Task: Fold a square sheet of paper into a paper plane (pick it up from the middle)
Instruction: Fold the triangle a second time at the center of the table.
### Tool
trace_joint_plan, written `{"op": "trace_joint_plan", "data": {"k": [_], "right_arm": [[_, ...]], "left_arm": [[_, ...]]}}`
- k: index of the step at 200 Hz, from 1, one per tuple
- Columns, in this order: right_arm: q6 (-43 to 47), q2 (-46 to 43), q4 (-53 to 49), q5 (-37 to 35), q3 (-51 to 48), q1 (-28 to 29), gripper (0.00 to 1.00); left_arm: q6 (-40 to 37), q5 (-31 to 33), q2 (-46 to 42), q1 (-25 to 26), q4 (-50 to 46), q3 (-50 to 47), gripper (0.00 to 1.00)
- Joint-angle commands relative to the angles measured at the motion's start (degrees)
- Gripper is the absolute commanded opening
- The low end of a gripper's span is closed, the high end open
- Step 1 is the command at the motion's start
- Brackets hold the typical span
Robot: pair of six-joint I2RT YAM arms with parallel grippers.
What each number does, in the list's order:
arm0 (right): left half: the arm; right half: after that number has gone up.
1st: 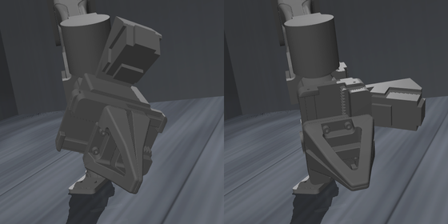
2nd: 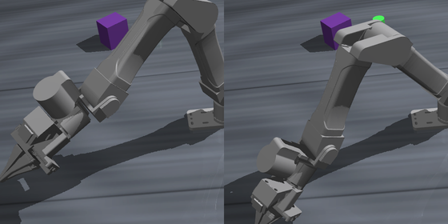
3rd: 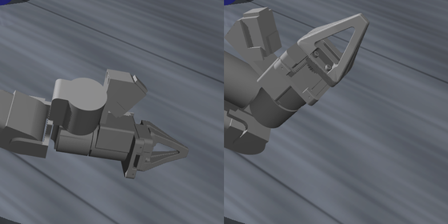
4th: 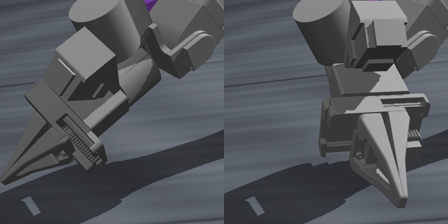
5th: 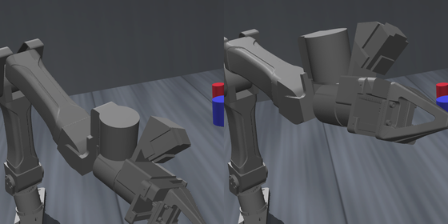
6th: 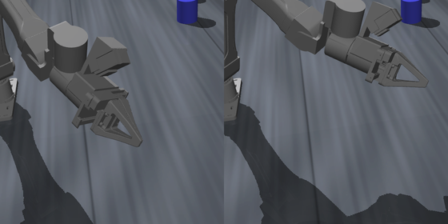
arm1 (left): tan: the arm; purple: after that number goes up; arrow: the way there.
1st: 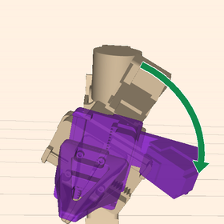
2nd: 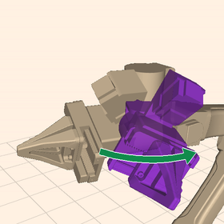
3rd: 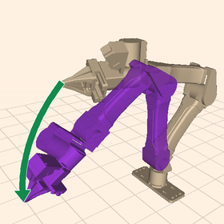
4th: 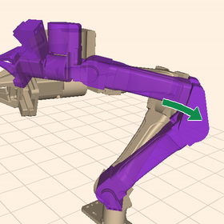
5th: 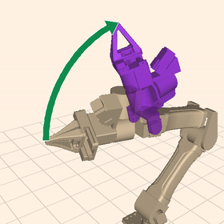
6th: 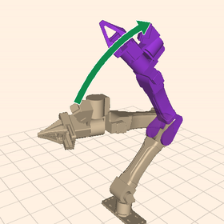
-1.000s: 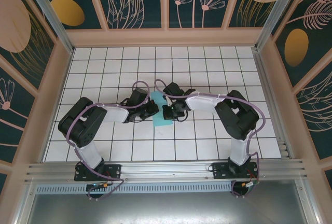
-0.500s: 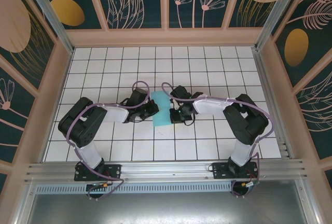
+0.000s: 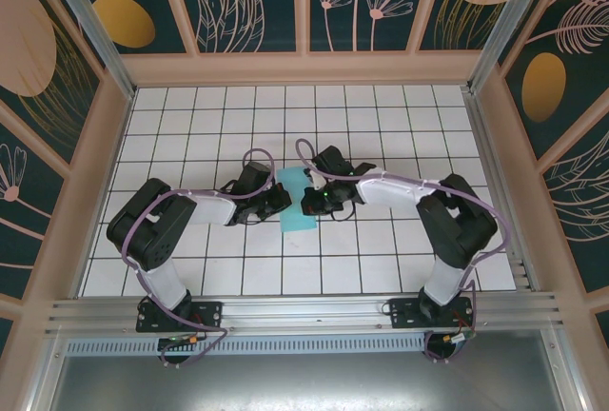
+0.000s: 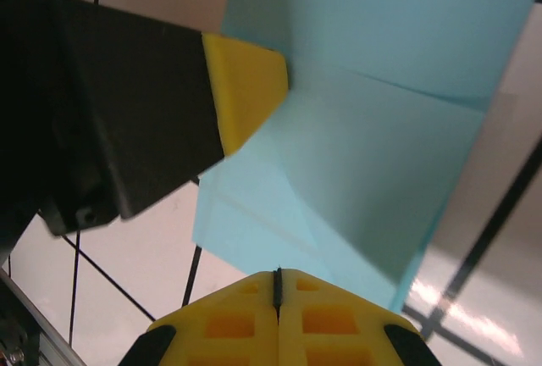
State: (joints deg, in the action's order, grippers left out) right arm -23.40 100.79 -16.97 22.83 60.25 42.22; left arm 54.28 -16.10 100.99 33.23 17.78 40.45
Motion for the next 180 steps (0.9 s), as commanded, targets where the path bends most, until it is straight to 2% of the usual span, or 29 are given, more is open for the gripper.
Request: {"op": "trace_joint_plan", "data": {"k": [1,38,98,180], "right_arm": [[-1.0,2.9,2.7,3.4,1.6,-0.8,0.0],[-0.4,5.4,3.7,5.8,2.1,-1.2,0.0],[2.0,7.4,1.4,5.5,0.3,-1.7,0.0],[5.5,1.8,-0.8,6.3,-9.1,-4.9,0.0]], "left_arm": [[-0.2,4.2,3.0,-0.2,-6.8,-1.6,0.0],[-0.1,4.4,3.1,-0.2,-6.8,-1.6,0.0],[0.0,4.8,3.5,-0.2,-7.3,-1.7,0.0],[-0.2,5.9,3.9,-0.2,-8.6,-1.5,0.0]]}}
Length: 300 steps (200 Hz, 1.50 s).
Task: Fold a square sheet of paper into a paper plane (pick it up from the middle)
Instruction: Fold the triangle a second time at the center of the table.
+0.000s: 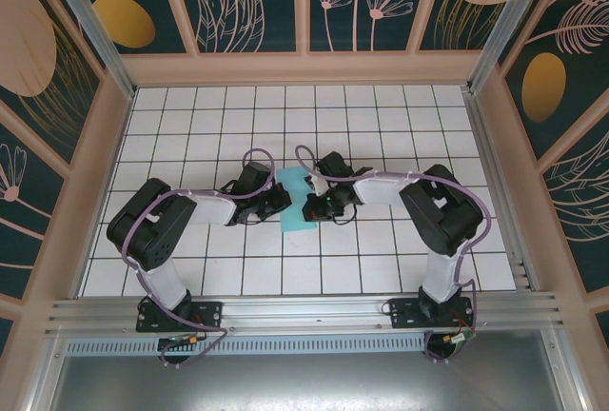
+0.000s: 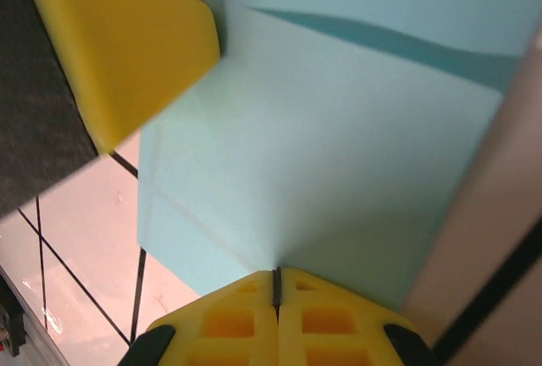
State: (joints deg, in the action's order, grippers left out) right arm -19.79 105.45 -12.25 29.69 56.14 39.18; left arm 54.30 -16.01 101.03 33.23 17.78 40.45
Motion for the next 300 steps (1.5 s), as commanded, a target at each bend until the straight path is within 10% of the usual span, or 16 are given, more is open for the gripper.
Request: {"op": "trace_joint_plan", "data": {"k": [1,80,173,300], "right_arm": [[1.9,-3.0,-5.5,-0.5,-5.1,-1.9,0.0],[0.7,-13.3,-1.9,2.6,-6.9,-3.2,0.0],[-1.4,-0.3,1.3,0.6,0.7,-0.8,0.0],[3.4,-6.6,-4.2,0.5,-9.7,-1.1,0.0]], "left_arm": [[-0.2,5.8,3.9,-0.2,-8.6,-1.4,0.0],[-0.6,4.4,4.1,-0.2,-8.2,0.6,0.0],[0.2,5.2,4.0,-0.2,-8.4,-0.5,0.0],[0.4,5.8,4.3,-0.2,-8.3,-0.6,0.0]]}}
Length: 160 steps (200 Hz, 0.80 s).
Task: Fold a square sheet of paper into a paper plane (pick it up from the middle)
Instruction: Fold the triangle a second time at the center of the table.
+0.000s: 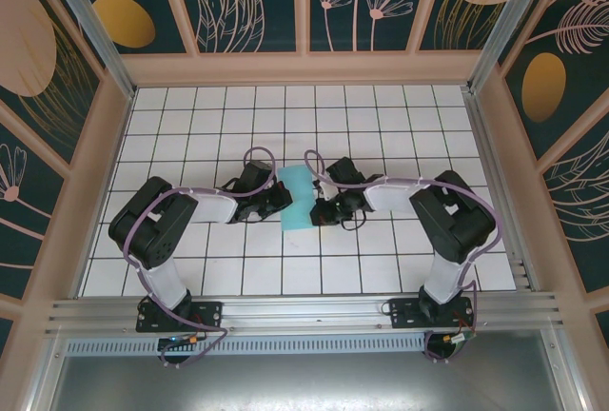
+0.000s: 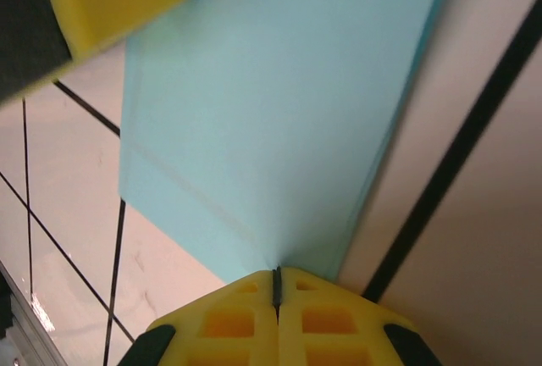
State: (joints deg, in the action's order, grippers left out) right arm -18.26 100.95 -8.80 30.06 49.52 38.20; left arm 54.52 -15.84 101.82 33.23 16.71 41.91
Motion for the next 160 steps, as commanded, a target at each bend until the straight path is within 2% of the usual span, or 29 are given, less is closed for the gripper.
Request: {"op": "trace_joint_plan", "data": {"k": [1,31,51,56,77,102,118,160], "right_arm": [[1.9,-2.2,-7.7,0.1,-3.1,-0.1,0.0],[0.5,-4.9,-6.2,-1.1,-2.2,-1.3,0.0],[-3.6,-8.3,-0.8,-0.5,-2.8,-3.6,0.0],[-4.6,-9.2,0.8,-0.1,-3.1,-4.2,0.0],[-8.2,-12.0,7.3,0.1,-4.0,-6.5,0.14],[-10.4,-10.5,11.5,1.7,-3.7,-9.1,0.28],[-9.6,-8.0,11.8,2.7,-2.3,-9.1,0.33],[-7.0,-2.0,14.5,8.9,1.0,-8.5,0.39]], "left_arm": [[0.2,5.6,3.4,-0.2,-7.2,-2.0,0.0],[-0.4,4.2,3.0,-0.2,-6.0,-1.4,0.0],[-0.8,1.2,1.1,-0.2,-3.9,-0.4,0.0],[-0.8,0.2,0.4,-0.2,-3.2,0.0,0.03],[-0.3,-1.1,-3.2,-0.2,-2.3,1.7,0.18],[1.1,-1.4,-8.0,-0.2,-0.8,1.9,0.34],[2.2,-1.0,-10.2,-0.3,-0.2,0.8,0.43],[4.9,1.4,-15.4,-0.4,1.8,-4.4,0.56]]}}
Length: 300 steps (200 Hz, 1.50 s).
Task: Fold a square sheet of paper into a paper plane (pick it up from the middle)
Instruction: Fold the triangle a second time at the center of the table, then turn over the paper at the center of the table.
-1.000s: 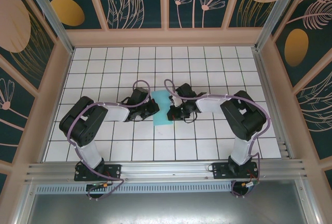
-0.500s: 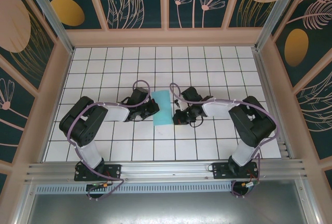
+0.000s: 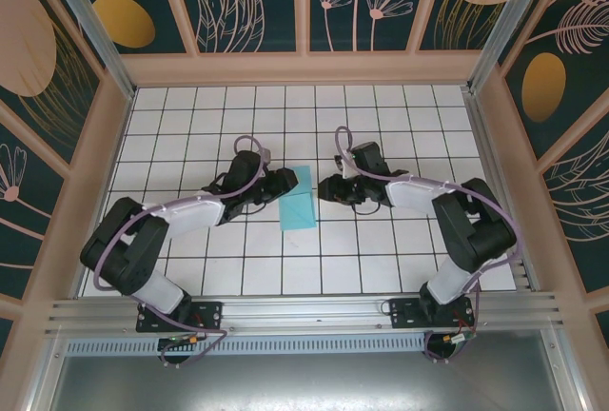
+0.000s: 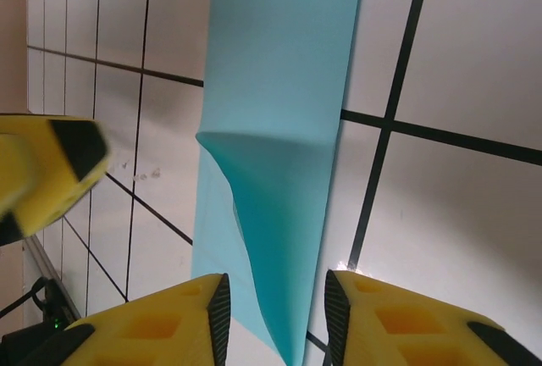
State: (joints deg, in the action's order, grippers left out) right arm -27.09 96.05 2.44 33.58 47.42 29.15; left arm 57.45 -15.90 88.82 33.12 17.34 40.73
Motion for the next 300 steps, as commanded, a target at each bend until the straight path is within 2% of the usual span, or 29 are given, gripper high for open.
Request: {"op": "trace_joint_plan", "data": {"k": [1,48,68,97,113,224,275,292,300], "right_arm": [[1.9,2.9,3.2,5.4,3.2,0.5,0.39],[4.7,8.6,1.2,7.7,7.3,1.9,0.37],[4.9,10.6,1.5,8.8,8.4,1.9,0.28],[3.8,11.0,3.5,9.2,8.4,1.6,0.08],[2.9,10.4,5.2,9.6,7.2,1.0,0.04],[0.8,8.9,7.6,9.4,4.0,-1.3,0.02],[1.2,8.7,7.2,10.0,3.9,-1.5,0.02],[1.2,8.2,6.5,9.5,4.0,-1.6,0.06],[1.0,7.4,5.8,8.8,4.1,-1.8,0.12]], "left_arm": [[2.0,1.5,-2.5,-0.3,1.3,-3.4,0.56],[7.5,-0.8,-5.0,-0.3,5.3,-8.4,0.6],[8.8,-2.0,-4.7,-0.3,7.0,-9.6,0.59],[9.5,-4.0,-3.3,-0.2,9.1,-10.3,0.58],[9.4,-4.7,-2.3,-0.1,9.7,-9.9,0.58],[4.2,-8.0,8.1,-0.1,10.9,-3.7,0.54],[3.0,-8.3,11.6,-0.2,14.9,-2.7,0.39],[2.6,-8.1,12.3,-0.2,16.3,-2.7,0.32],[2.1,-7.4,12.5,-0.1,16.3,-2.7,0.28]]}}
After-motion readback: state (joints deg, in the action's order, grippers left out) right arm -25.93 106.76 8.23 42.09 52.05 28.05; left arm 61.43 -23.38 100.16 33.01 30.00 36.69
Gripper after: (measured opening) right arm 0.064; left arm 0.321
